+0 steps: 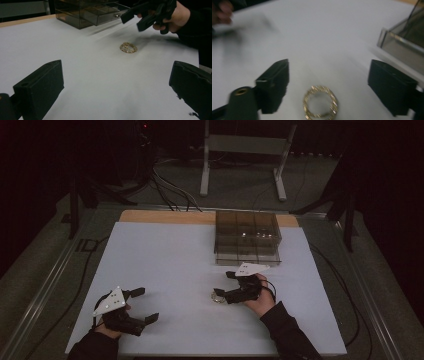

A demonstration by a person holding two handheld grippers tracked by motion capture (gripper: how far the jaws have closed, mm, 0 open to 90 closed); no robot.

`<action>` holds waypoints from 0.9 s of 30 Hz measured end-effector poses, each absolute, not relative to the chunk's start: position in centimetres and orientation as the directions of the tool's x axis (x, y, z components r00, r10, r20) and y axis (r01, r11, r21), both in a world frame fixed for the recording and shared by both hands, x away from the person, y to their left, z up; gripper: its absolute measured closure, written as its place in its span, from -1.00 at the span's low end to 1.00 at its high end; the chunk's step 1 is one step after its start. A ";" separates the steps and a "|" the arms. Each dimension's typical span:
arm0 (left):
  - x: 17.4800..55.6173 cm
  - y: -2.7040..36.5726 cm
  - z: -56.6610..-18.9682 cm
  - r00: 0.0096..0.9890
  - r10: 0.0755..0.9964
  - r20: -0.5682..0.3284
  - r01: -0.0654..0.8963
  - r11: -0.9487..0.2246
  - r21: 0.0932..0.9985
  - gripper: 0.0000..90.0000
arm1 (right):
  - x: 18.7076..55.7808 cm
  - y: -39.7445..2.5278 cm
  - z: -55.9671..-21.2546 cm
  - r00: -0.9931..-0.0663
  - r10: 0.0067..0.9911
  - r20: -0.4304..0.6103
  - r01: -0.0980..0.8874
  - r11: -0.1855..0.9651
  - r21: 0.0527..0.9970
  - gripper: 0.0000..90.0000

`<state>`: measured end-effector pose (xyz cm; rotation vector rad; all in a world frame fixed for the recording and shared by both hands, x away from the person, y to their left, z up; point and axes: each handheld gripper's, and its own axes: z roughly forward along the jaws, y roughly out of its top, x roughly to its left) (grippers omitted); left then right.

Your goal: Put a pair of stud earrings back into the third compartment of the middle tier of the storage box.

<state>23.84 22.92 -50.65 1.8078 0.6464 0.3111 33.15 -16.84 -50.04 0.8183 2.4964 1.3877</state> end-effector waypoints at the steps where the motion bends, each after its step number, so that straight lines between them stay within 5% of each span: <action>1: 23.8 22.9 -50.7 0.814 0.571 -0.106 0.273 -0.215 0.938 -0.99 | 33.1 -16.8 -50.0 -0.835 0.539 0.113 0.380 0.416 0.826 -0.45; 9: 23.9 23.0 -50.6 0.813 0.572 -0.112 0.275 -0.208 0.939 -0.99 | 33.6 -16.8 -51.3 -0.832 0.551 0.065 0.396 0.507 0.766 0.20; 27: 23.9 23.1 -50.6 0.811 0.575 -0.109 0.274 -0.207 0.939 -0.99 | 33.7 -15.6 -52.5 -0.854 0.519 0.022 0.378 0.591 0.713 0.88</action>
